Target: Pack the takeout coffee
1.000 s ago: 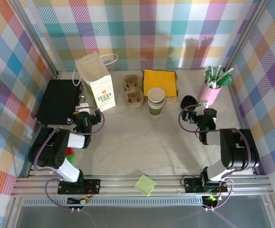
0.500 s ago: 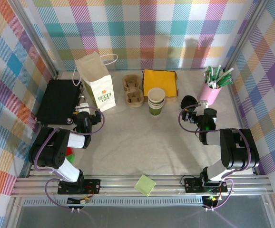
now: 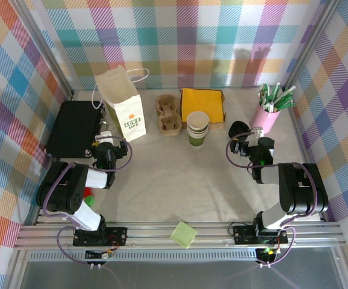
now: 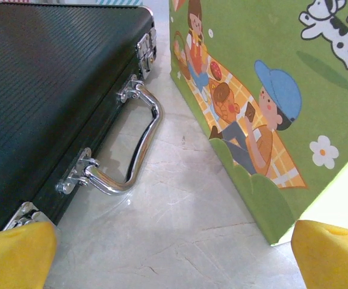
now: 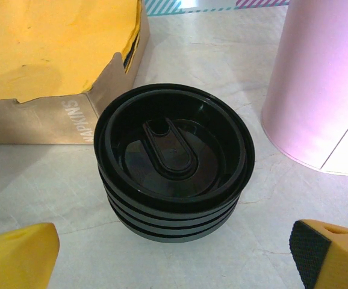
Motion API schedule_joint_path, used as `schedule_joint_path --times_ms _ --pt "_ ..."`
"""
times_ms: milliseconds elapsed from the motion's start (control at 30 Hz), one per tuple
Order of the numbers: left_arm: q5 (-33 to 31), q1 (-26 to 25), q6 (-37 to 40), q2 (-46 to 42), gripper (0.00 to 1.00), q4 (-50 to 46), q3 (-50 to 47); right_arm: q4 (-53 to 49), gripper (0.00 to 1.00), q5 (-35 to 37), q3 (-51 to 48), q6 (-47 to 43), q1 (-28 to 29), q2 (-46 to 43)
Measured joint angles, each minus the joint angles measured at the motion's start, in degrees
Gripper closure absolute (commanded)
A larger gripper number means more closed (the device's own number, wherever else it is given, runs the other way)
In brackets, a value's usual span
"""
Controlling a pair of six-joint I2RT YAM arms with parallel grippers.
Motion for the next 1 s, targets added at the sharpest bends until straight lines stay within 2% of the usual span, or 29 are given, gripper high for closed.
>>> schedule_joint_path --times_ms 133,233,400,567,667,767,933,1000 --pt "-1.2 -0.8 0.1 -3.7 0.00 0.2 -2.4 -3.4 0.01 2.2 0.0 0.6 0.0 -4.0" --pt "-3.7 -1.5 -0.9 -11.2 0.00 -5.9 -2.7 -8.7 0.01 3.8 0.3 1.8 0.0 -10.4" --pt "-8.7 -2.6 -6.6 -25.7 0.00 -22.2 1.4 -26.1 0.01 6.7 5.9 9.6 0.0 -21.0" --pt "-11.9 -4.6 -16.1 -35.8 0.00 -42.8 8.3 -50.0 0.01 6.3 19.8 20.8 0.0 -23.9" --pt "-10.9 -4.6 -22.4 -37.8 0.00 -57.0 15.1 -61.8 0.01 1.4 27.2 24.5 0.0 -23.0" --pt "-8.2 -4.6 -27.3 -36.0 0.00 -70.3 24.6 -71.9 0.01 -2.7 33.9 27.5 1.4 -20.0" --pt "1.2 -4.6 -31.1 -31.4 0.00 -86.8 35.5 -85.5 0.00 -4.0 46.1 30.5 10.5 -12.5" --pt "5.2 -4.7 -31.5 -30.9 0.00 -90.7 36.2 -88.8 0.05 -4.0 50.9 31.2 13.7 -9.4"
